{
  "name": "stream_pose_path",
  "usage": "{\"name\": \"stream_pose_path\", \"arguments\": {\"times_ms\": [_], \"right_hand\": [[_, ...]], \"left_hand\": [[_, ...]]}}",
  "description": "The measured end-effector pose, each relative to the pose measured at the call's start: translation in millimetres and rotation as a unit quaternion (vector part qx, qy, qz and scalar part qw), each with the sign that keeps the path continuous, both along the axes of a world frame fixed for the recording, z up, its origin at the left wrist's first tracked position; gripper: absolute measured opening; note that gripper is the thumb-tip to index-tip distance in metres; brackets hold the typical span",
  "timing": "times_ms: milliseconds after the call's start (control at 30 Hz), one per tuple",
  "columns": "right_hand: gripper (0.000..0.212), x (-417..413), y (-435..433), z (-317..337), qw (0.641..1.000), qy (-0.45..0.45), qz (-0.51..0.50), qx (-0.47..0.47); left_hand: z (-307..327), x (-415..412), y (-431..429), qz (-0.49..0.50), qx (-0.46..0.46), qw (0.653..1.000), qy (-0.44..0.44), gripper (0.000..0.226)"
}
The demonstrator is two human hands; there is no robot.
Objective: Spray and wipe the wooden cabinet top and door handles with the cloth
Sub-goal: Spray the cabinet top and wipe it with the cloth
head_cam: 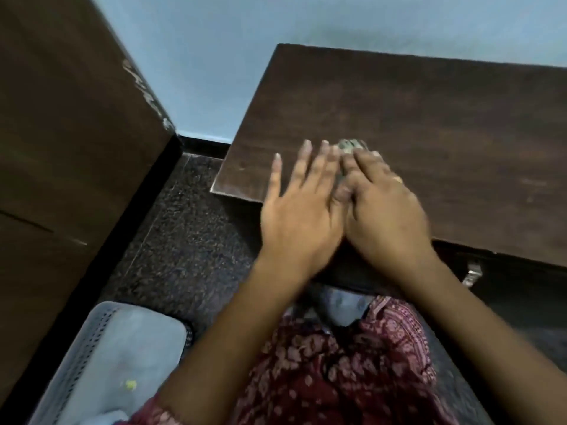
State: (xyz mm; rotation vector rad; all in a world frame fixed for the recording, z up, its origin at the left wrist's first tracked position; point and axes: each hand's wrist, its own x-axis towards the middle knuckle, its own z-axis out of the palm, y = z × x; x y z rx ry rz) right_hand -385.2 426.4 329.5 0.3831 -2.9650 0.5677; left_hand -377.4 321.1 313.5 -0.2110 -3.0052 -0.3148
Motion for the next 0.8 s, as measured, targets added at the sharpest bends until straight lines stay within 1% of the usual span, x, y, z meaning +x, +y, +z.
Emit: {"name": "stream_pose_path", "arguments": {"times_ms": [67,133,200,267,333,433,467,567,667,733,767,800], "right_hand": [[0.044,-4,-35,0,0.999,0.033,0.038,-0.003],[0.044,-5,-64,0,0.995,0.058,0.087,-0.005],[0.047,-4,-86,0,0.991,0.039,0.130,0.007],[0.047,-4,-100,2,0.988,0.040,0.150,0.001],[0.047,-4,-104,5,0.986,0.047,0.158,0.034],[0.046,-1,-102,9,0.981,0.041,0.179,0.068],[0.045,2,-99,11,0.980,0.041,0.181,0.074],[0.043,15,-93,18,0.976,0.041,0.197,0.083],[0.041,33,-79,23,0.974,0.006,0.203,0.098],[0.041,48,-58,26,0.983,-0.044,0.168,0.064],[0.040,54,-45,29,0.987,-0.069,0.138,0.039],[0.038,63,-29,32,0.991,-0.089,0.099,0.001]], "left_hand": [[0,6,-33,0.046,-0.002,0.999,-0.012,0.070],[2,14,-59,0.085,0.012,0.996,-0.023,0.066],[4,22,-78,0.109,0.025,0.993,-0.027,0.068],[5,26,-90,0.131,0.036,0.990,-0.029,0.062],[3,30,-96,0.144,0.038,0.988,-0.034,0.055],[-3,38,-93,0.160,0.025,0.986,-0.027,0.056],[-3,41,-90,0.166,0.032,0.985,-0.021,0.057],[-2,58,-78,0.194,0.089,0.977,-0.022,0.054],[-6,76,-65,0.176,0.079,0.981,-0.021,0.055],[-13,86,-48,0.127,0.092,0.988,0.014,0.059],[-15,90,-39,0.100,0.125,0.986,0.043,0.062],[-15,95,-26,0.083,0.188,0.977,0.062,0.062]]}}
